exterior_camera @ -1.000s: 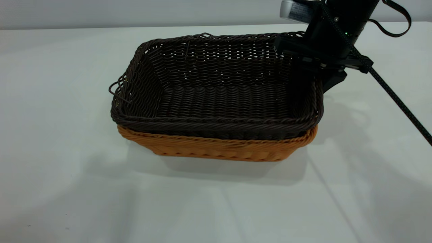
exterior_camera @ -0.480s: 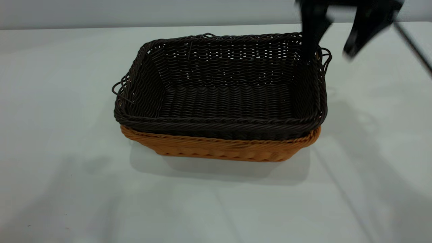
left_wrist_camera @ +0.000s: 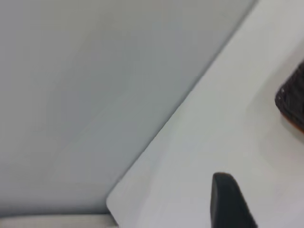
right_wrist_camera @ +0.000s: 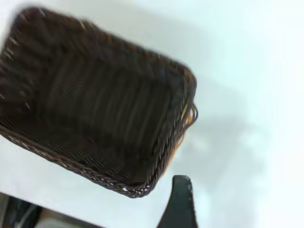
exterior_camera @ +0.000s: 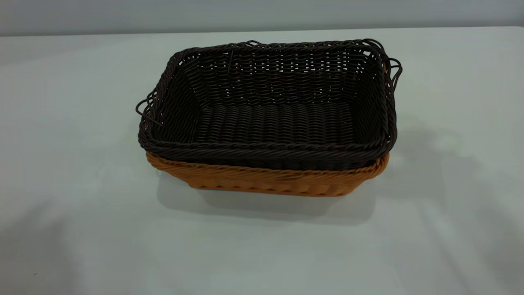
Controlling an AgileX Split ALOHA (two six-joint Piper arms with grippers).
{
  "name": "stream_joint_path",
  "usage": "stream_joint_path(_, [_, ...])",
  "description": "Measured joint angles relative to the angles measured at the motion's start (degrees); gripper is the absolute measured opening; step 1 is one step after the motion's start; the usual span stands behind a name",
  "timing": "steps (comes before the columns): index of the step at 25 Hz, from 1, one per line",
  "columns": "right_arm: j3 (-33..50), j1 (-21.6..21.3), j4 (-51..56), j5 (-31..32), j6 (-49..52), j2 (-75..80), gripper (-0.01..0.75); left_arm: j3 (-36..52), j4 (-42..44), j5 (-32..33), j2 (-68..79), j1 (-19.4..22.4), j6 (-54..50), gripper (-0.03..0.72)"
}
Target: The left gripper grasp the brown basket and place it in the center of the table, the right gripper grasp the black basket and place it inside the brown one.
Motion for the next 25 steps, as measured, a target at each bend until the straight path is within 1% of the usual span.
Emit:
stream_joint_path(4, [0.7, 0.0, -0.1, 0.6, 1.2, -11.3, 0.563, 1.9, 0.4, 0.0, -5.5, 0.0, -7.5, 0.341])
stream_joint_path(8, [6.2, 0.0, -0.2, 0.9, 1.5, -22.4, 0.563, 7.6, 0.7, 0.0, -11.8, 0.0, -13.3, 0.341])
stream_joint_path(11, [14.0, 0.0, -0.5, 1.1, 1.9, -29.9, 0.563, 14.3, 0.8, 0.0, -16.5, 0.0, -18.4, 0.353])
stream_joint_path(14, [23.4, 0.0, -1.1, 1.2, 2.7, -37.1, 0.563, 22.0, 0.6, 0.0, -20.7, 0.0, -24.0, 0.386])
stream_joint_path(16, [30.5, 0.0, -2.4, 1.2, 3.1, -41.8, 0.563, 27.2, -0.3, 0.0, -23.1, 0.0, -26.7, 0.410])
stream_joint_path(19, [40.8, 0.0, -5.2, 1.0, 3.1, -49.4, 0.563, 35.5, -2.6, 0.0, -26.5, 0.0, -29.4, 0.424])
stream_joint_path(25, [58.5, 0.0, -7.7, -4.5, 3.7, -63.8, 0.563, 49.9, -4.7, 0.0, -32.2, 0.0, -33.7, 0.426])
